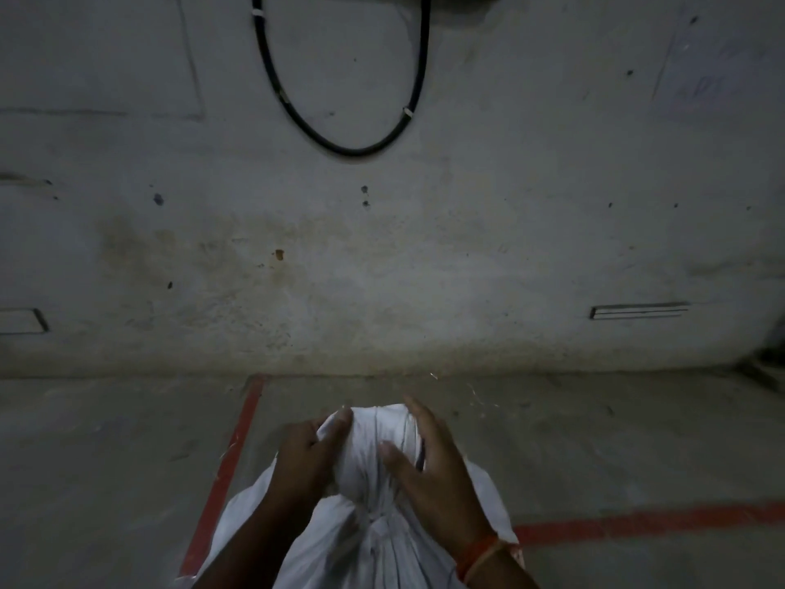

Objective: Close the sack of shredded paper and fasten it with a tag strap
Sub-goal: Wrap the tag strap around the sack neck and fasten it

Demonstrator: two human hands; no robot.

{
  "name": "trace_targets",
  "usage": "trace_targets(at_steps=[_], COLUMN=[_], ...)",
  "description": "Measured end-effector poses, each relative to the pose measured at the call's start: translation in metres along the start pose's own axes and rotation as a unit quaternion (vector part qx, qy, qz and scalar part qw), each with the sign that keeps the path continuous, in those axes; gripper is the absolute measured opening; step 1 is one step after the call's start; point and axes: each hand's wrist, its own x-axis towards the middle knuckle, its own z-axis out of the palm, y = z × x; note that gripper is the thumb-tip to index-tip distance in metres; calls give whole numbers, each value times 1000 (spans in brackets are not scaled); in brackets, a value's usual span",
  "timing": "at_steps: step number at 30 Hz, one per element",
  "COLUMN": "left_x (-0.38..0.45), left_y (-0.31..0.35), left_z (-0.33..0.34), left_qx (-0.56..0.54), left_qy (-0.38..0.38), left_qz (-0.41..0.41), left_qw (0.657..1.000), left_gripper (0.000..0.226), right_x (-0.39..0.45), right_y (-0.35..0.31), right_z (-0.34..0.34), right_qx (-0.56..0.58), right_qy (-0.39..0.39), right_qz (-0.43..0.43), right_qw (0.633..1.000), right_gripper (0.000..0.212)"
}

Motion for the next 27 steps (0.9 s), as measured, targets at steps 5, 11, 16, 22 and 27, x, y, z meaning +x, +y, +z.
trace_targets(at_steps=[5, 11, 16, 22, 27], left_x=[13, 5, -31, -30, -12], left_y=[-8, -6, -36, -83, -103], left_z=[3, -7, -11, 1, 10], left_qx=[8, 8, 129, 151, 100], left_qy=[-2, 2, 43, -2, 1], left_qz=[-82, -144, 145, 112, -23], left_qw=[997, 990, 980, 982, 995], left_gripper=[53, 37, 78, 39, 46], right_x=[3, 18, 37, 45, 41], right_y=[32, 43, 50, 60, 68], right_z=[15, 22, 22, 24, 26], right_qx=[71, 18, 19, 91, 13], right_qy=[60, 102, 87, -6, 1], right_qz=[26, 55, 123, 284, 259], right_qw=[995, 993, 988, 954, 966], right_gripper=[40, 40, 50, 45, 51])
